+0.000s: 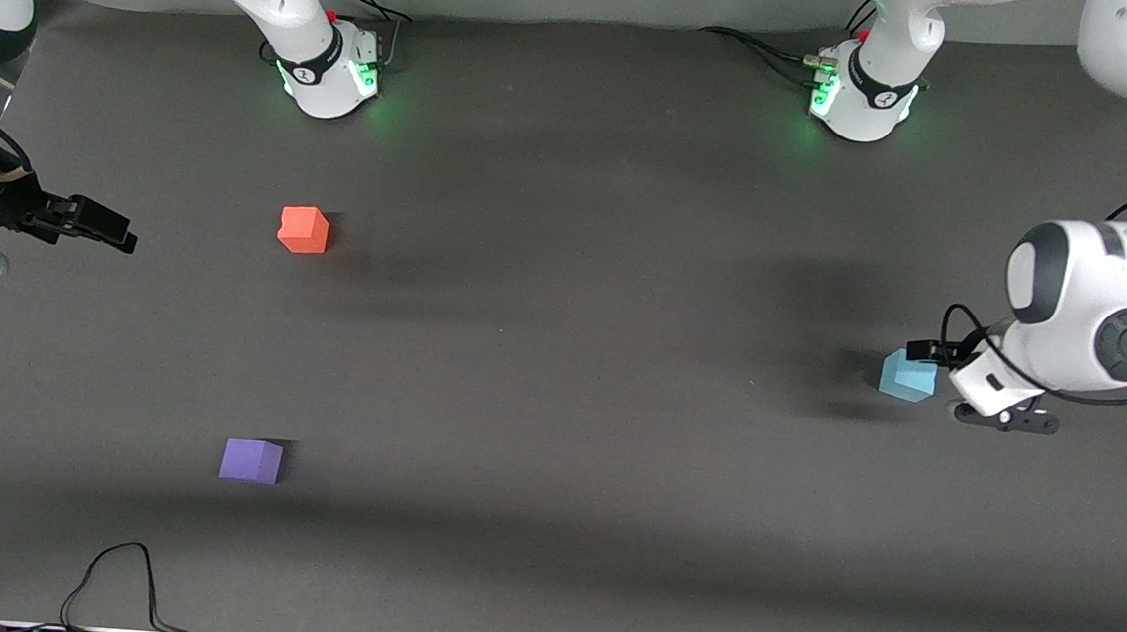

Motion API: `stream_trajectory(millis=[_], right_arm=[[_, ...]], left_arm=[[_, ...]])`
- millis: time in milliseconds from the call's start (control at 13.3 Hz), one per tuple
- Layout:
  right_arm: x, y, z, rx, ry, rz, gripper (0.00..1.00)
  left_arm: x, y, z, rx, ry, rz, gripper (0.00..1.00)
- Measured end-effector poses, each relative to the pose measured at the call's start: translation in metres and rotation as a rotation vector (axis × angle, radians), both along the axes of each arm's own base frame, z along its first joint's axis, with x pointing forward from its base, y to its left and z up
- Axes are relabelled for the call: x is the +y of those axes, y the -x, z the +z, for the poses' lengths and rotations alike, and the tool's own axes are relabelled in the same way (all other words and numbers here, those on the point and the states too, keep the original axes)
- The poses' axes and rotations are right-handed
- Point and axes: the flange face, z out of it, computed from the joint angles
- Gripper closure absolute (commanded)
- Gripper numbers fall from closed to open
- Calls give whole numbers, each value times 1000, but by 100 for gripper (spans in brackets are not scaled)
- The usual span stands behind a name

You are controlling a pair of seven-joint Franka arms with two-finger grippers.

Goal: Place blue block between orange and purple blocks
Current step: 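Lower the left gripper over the light blue cube and close it, then carry the light blue cube with the left gripper toward the table's middle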

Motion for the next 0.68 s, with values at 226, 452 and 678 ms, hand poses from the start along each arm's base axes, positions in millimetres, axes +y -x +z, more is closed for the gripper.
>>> stream_trajectory(millis=[226, 452, 678], right_arm=[[0, 0, 1, 0, 0, 4, 0], [0, 1, 0, 2, 0, 5, 0], [0, 1, 0, 4, -1, 5, 0]], left_arm=[[0, -2, -34, -25, 4, -7, 0], [3, 1, -65, -30, 7, -8, 0], [6, 2, -84, -26, 9, -1, 0]])
